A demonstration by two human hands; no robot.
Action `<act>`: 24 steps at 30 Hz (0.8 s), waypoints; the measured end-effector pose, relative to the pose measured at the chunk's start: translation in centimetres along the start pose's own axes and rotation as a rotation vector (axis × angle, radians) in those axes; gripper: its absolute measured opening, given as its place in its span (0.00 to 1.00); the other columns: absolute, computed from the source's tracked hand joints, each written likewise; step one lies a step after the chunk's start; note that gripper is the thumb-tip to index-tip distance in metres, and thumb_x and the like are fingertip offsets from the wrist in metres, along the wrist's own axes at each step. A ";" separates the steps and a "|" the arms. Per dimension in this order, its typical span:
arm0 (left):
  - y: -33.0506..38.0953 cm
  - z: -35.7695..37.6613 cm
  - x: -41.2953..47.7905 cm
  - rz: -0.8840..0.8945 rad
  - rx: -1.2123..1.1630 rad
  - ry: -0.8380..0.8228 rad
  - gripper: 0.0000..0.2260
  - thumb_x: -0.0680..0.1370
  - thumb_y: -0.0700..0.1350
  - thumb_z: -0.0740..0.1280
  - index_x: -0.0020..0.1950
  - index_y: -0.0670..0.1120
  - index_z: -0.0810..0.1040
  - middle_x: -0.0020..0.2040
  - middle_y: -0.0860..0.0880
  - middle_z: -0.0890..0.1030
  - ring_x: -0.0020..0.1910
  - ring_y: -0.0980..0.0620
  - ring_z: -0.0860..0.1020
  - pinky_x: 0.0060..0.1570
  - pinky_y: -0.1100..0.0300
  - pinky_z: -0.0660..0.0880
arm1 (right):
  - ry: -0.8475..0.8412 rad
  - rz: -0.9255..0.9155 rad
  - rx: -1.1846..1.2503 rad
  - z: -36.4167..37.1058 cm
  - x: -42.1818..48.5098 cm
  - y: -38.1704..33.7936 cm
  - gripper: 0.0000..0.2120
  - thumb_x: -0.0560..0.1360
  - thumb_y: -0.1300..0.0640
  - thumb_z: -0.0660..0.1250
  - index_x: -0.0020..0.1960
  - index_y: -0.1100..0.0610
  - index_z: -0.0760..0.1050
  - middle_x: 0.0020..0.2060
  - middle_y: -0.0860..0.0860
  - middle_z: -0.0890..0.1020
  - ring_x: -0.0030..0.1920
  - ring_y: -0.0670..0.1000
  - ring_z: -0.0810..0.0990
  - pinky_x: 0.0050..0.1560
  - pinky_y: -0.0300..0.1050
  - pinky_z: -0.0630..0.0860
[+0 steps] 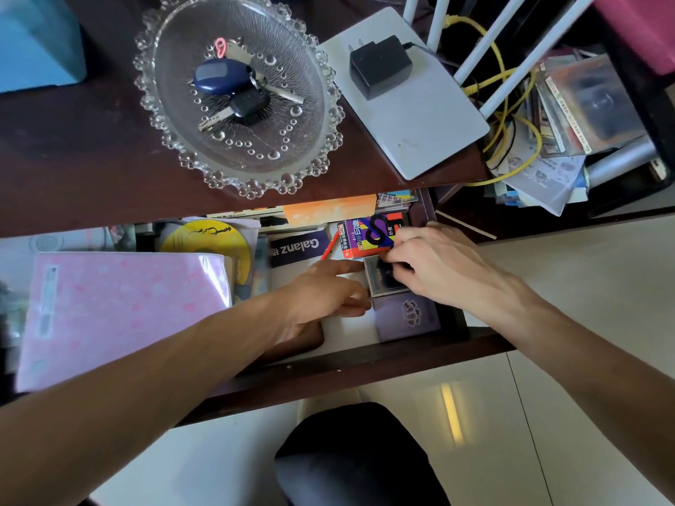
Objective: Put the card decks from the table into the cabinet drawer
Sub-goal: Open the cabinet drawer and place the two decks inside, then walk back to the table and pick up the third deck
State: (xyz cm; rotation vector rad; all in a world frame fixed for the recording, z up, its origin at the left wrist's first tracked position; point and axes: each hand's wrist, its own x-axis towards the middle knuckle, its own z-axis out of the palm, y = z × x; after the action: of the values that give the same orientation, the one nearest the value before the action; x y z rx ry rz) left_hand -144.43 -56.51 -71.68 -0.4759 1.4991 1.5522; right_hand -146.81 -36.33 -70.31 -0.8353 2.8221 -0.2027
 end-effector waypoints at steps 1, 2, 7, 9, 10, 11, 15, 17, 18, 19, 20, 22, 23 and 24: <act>0.0 -0.2 0.1 0.000 0.004 0.000 0.20 0.76 0.35 0.67 0.67 0.48 0.73 0.53 0.40 0.85 0.52 0.46 0.85 0.50 0.59 0.83 | 0.003 0.001 -0.011 0.1 0.0 0.1 0.04 0.73 0.57 0.75 0.47 0.53 0.87 0.43 0.49 0.84 0.37 0.49 0.75 0.38 0.38 0.62; 0.0 -0.5 0.1 -0.004 0.020 0.000 0.19 0.77 0.37 0.67 0.66 0.48 0.74 0.53 0.40 0.85 0.51 0.46 0.86 0.48 0.60 0.83 | 0.015 0.001 -0.023 0.3 0.0 0.2 0.05 0.73 0.57 0.75 0.48 0.53 0.87 0.43 0.49 0.84 0.38 0.51 0.79 0.40 0.39 0.63; -0.1 -1.4 -0.7 0.001 0.169 0.120 0.09 0.77 0.40 0.64 0.55 0.47 0.78 0.44 0.43 0.83 0.35 0.49 0.81 0.34 0.61 0.79 | -0.005 0.074 0.011 0.2 0.1 -0.5 0.12 0.73 0.53 0.71 0.55 0.54 0.81 0.43 0.50 0.84 0.38 0.57 0.81 0.44 0.47 0.74; 0.3 -2.1 -3.0 0.035 0.353 0.310 0.07 0.76 0.43 0.64 0.51 0.49 0.80 0.41 0.47 0.81 0.37 0.48 0.79 0.38 0.59 0.75 | -0.106 0.179 0.149 -1.6 0.1 -1.8 0.11 0.74 0.51 0.70 0.55 0.53 0.76 0.42 0.49 0.83 0.39 0.57 0.81 0.42 0.49 0.75; 0.6 -2.5 -5.0 0.034 0.424 0.395 0.07 0.75 0.44 0.64 0.50 0.51 0.80 0.40 0.49 0.81 0.39 0.47 0.80 0.39 0.59 0.74 | -0.164 0.278 0.284 -3.0 0.1 -2.7 0.09 0.75 0.51 0.70 0.52 0.52 0.76 0.41 0.48 0.83 0.39 0.55 0.81 0.40 0.48 0.75; 1.0 -3.0 -7.5 0.012 0.440 0.433 0.07 0.74 0.45 0.65 0.49 0.51 0.80 0.40 0.49 0.81 0.41 0.46 0.80 0.39 0.59 0.74 | -0.198 0.392 0.435 -4.5 0.0 -3.6 0.06 0.76 0.51 0.71 0.50 0.52 0.77 0.40 0.47 0.83 0.39 0.52 0.81 0.38 0.46 0.75; 2.3 -5.8 -20.5 -0.148 0.455 0.537 0.09 0.75 0.47 0.66 0.51 0.47 0.81 0.44 0.44 0.84 0.41 0.42 0.81 0.41 0.56 0.76 | -0.308 0.723 0.731 -12.3 -3.0 -7.6 0.08 0.77 0.49 0.68 0.48 0.53 0.81 0.40 0.46 0.84 0.45 0.51 0.83 0.45 0.44 0.77; 3.3 -7.1 -28.4 -0.226 0.469 0.608 0.09 0.76 0.46 0.66 0.51 0.44 0.82 0.44 0.43 0.84 0.43 0.41 0.81 0.44 0.53 0.77 | -0.390 0.787 0.761 -17.8 -5.6 -9.8 0.09 0.76 0.48 0.67 0.48 0.51 0.81 0.43 0.49 0.85 0.47 0.54 0.84 0.49 0.46 0.79; 4.0 -7.5 -32.5 -0.276 0.415 0.633 0.08 0.76 0.44 0.65 0.50 0.42 0.81 0.43 0.41 0.83 0.43 0.40 0.80 0.46 0.49 0.78 | -0.406 0.809 0.771 -20.9 -7.0 -10.9 0.09 0.76 0.48 0.66 0.49 0.52 0.81 0.45 0.51 0.86 0.47 0.55 0.84 0.48 0.46 0.79; 5.0 -7.7 -36.5 -0.323 0.326 0.641 0.07 0.77 0.42 0.65 0.50 0.40 0.80 0.42 0.39 0.82 0.40 0.40 0.79 0.45 0.47 0.78 | -0.407 0.822 0.776 -24.1 -8.4 -11.8 0.08 0.76 0.49 0.66 0.50 0.52 0.81 0.46 0.53 0.86 0.47 0.56 0.83 0.47 0.45 0.77; 6.1 -7.7 -40.4 -0.359 0.255 0.639 0.07 0.77 0.40 0.65 0.50 0.37 0.79 0.41 0.38 0.80 0.38 0.42 0.77 0.41 0.48 0.77 | -0.417 0.831 0.777 -27.4 -9.7 -12.9 0.08 0.76 0.50 0.67 0.51 0.53 0.80 0.47 0.53 0.86 0.47 0.56 0.83 0.46 0.45 0.76; 8.2 -7.0 -48.1 -0.403 0.205 0.630 0.09 0.77 0.40 0.66 0.52 0.36 0.79 0.39 0.40 0.79 0.33 0.45 0.75 0.32 0.59 0.72 | -0.464 0.854 0.785 -34.1 -12.3 -15.1 0.08 0.77 0.50 0.66 0.54 0.52 0.77 0.48 0.54 0.85 0.48 0.56 0.83 0.49 0.48 0.79; 9.4 -6.5 -51.6 -0.403 0.187 0.631 0.09 0.77 0.41 0.66 0.53 0.37 0.80 0.39 0.41 0.80 0.32 0.47 0.75 0.30 0.62 0.70 | -0.480 0.855 0.794 -37.5 -13.4 -16.1 0.08 0.77 0.50 0.66 0.54 0.52 0.76 0.47 0.54 0.84 0.46 0.56 0.84 0.50 0.49 0.80; 10.7 -5.8 -55.2 -0.396 0.162 0.630 0.09 0.78 0.41 0.66 0.53 0.38 0.80 0.39 0.41 0.80 0.31 0.48 0.75 0.28 0.64 0.71 | -0.487 0.854 0.810 -40.8 -14.4 -17.1 0.08 0.78 0.50 0.66 0.54 0.52 0.76 0.46 0.53 0.84 0.44 0.55 0.84 0.48 0.49 0.80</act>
State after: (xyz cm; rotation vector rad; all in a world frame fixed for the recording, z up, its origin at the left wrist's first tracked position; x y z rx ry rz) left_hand -125.84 -78.67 -23.14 -1.1639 1.8328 0.9986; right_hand -135.00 -39.54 -25.41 0.4344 2.0742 -0.7814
